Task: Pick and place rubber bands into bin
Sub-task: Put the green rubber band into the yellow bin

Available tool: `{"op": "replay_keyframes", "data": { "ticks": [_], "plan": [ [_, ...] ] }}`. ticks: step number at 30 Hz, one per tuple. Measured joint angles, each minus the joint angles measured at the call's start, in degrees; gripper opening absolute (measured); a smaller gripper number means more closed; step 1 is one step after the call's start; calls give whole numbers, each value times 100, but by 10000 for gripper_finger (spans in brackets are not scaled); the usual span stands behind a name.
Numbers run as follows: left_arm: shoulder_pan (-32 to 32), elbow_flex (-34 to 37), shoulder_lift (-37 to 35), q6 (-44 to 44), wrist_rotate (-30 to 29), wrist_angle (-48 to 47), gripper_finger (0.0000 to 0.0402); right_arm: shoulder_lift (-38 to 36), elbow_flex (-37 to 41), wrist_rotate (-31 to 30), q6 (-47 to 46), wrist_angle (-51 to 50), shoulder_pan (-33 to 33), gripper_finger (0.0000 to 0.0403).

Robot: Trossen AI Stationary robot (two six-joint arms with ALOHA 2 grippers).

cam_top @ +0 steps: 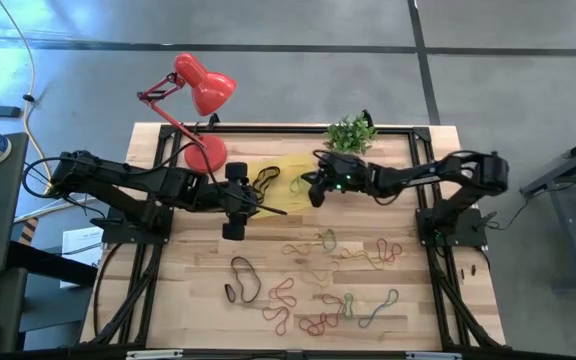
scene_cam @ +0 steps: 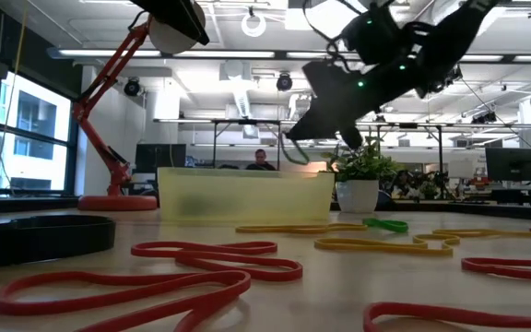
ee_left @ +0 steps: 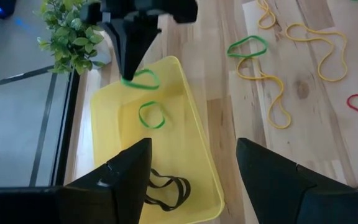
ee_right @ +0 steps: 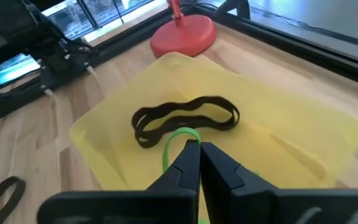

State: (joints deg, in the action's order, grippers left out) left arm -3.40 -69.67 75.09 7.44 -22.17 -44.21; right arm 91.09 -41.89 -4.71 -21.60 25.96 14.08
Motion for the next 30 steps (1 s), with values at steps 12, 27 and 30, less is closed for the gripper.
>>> {"op": "replay_keyframes", "data": {
  "ticks": [12,27,30],
  "plan": [
    [0,0,0,-24,-2,-6,225,989,-1592,350,243,-2308,403,0],
    [0,0,0,10,-187,-12,225,1143,-1880,938,176,-2960,632,38],
    [0,0,0,22,-234,-13,225,1143,-1880,944,188,-2958,628,76]
  ]
}}
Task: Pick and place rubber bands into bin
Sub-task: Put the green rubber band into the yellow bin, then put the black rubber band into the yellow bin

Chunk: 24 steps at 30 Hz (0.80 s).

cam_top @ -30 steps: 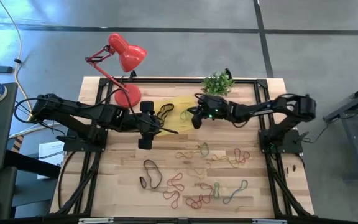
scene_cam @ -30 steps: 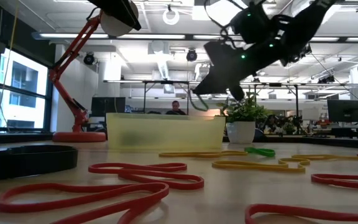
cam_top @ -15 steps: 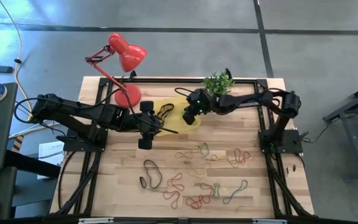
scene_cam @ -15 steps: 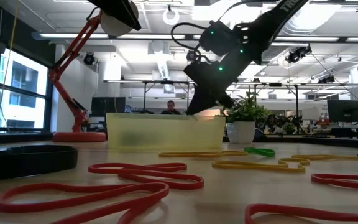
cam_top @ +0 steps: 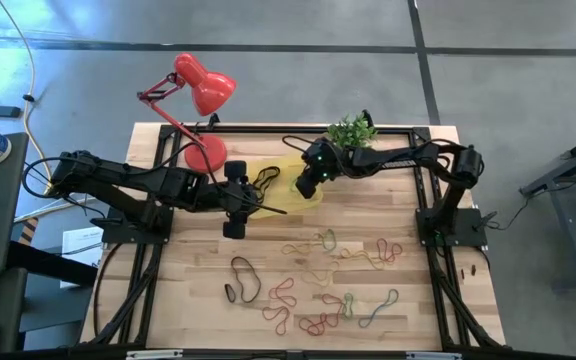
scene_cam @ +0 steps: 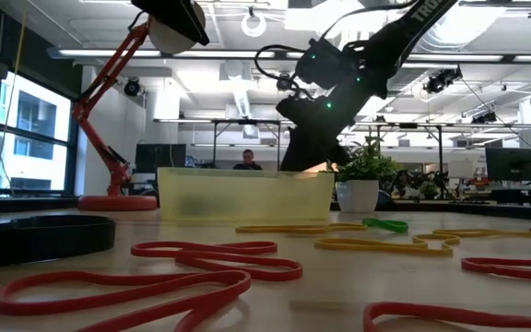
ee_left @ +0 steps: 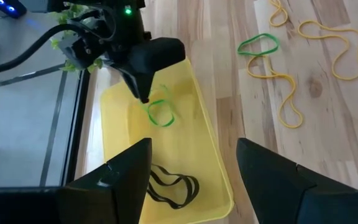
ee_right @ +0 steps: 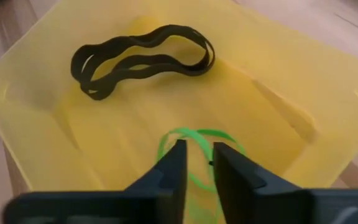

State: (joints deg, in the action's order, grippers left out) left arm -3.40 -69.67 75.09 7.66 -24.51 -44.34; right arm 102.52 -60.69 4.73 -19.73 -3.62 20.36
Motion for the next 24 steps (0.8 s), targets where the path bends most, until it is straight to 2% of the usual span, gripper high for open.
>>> {"op": "replay_keyframes", "data": {
  "ticks": [7,11,16,19,22,24],
  "plan": [
    [-2,0,0,-2,0,-12,225,0,0,24,68,3,-2,143],
    [0,0,0,-2,0,-37,225,-78,4,333,346,2,-69,153],
    [0,0,0,-4,34,-86,225,-585,4,520,974,-246,-362,148],
    [0,0,0,-4,502,-159,225,-1043,4,512,1263,-673,-557,145],
    [-105,0,0,-7,1254,-583,225,-1589,4,506,1428,-1357,-751,146],
    [-282,0,0,44,1539,-953,225,-1955,4,429,1433,-1876,-881,146]
  ]
}}
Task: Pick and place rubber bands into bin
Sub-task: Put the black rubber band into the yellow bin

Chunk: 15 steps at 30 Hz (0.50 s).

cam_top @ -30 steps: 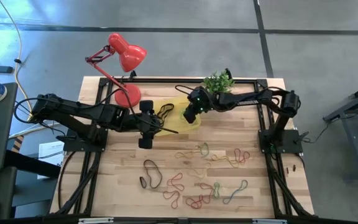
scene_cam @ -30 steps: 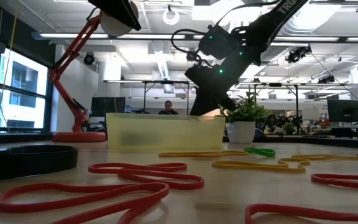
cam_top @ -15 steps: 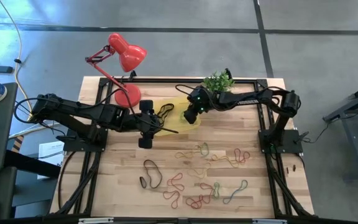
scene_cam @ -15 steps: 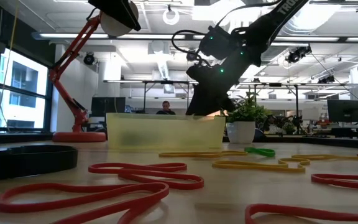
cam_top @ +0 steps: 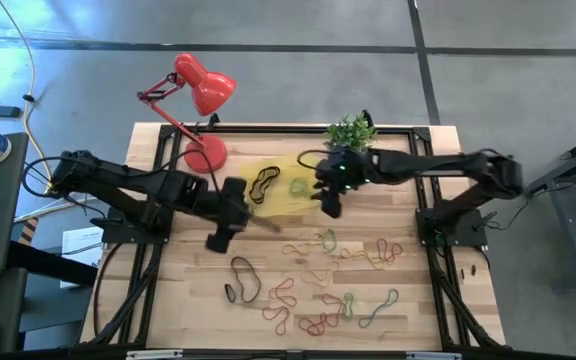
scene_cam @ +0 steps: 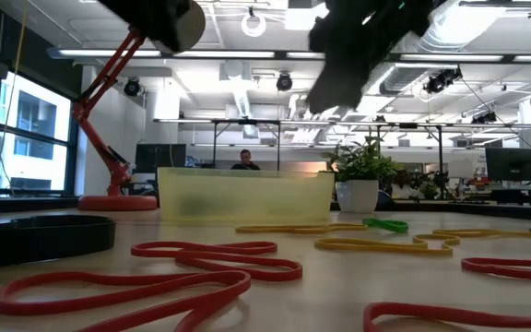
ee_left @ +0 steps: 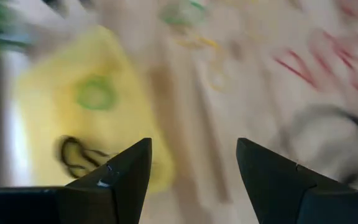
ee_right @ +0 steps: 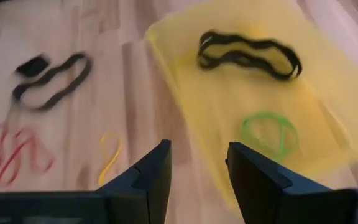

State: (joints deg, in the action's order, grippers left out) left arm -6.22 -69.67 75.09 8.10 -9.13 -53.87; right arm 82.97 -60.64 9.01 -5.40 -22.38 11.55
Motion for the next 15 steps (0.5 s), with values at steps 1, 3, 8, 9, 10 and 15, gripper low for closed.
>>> {"op": "replay_keyframes", "data": {
  "ticks": [1,3,8,9,10,15],
  "plan": [
    [-111,0,0,33,68,-142,225,-176,0,-86,-22,-228,-69,146],
    [-337,0,0,46,95,-340,225,-555,0,-347,-115,-582,-231,145],
    [-770,0,11,71,-70,-217,225,-1345,0,-890,-372,-961,-714,145],
    [-831,0,53,114,-98,-160,225,-1457,0,-967,-444,-988,-810,145],
    [-884,0,104,184,-96,-84,225,-1573,0,-1026,-502,-1017,-910,145],
    [-1084,-1,480,555,-92,29,225,-1938,-2,-1625,-754,-1257,-1381,145]
  ]
}}
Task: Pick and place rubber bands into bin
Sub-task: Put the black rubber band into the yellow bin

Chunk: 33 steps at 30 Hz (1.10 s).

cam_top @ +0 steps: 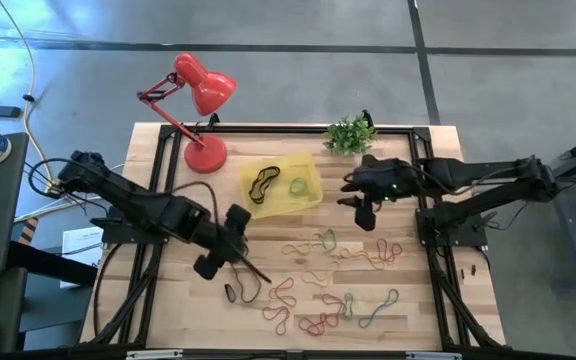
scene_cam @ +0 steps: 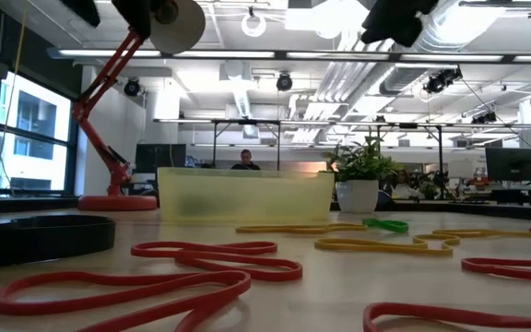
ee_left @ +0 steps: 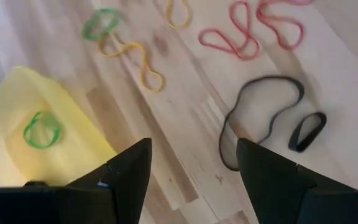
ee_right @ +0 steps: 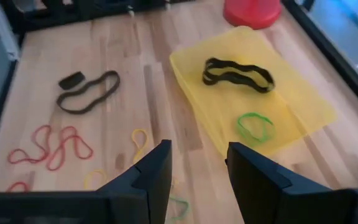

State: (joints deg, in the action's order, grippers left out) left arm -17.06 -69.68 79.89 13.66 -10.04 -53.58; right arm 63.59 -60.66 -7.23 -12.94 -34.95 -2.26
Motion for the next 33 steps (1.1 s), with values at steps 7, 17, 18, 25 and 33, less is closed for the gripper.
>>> {"op": "replay_keyframes", "data": {
  "ticks": [7,17,18,25,33],
  "plan": [
    [26,1,926,630,136,76,225,-108,1,-849,-230,-708,-451,145],
    [184,1,2017,1168,640,139,225,-111,4,-928,-659,-1254,-804,145],
    [219,1,2085,1167,661,143,225,-111,4,-938,-671,-1263,-839,145],
    [448,1,2478,953,725,135,225,-111,4,-1112,-901,-1316,-1094,145],
    [543,1,2862,747,948,158,225,-111,4,-1416,-1193,-1630,-1382,145]
  ]
}}
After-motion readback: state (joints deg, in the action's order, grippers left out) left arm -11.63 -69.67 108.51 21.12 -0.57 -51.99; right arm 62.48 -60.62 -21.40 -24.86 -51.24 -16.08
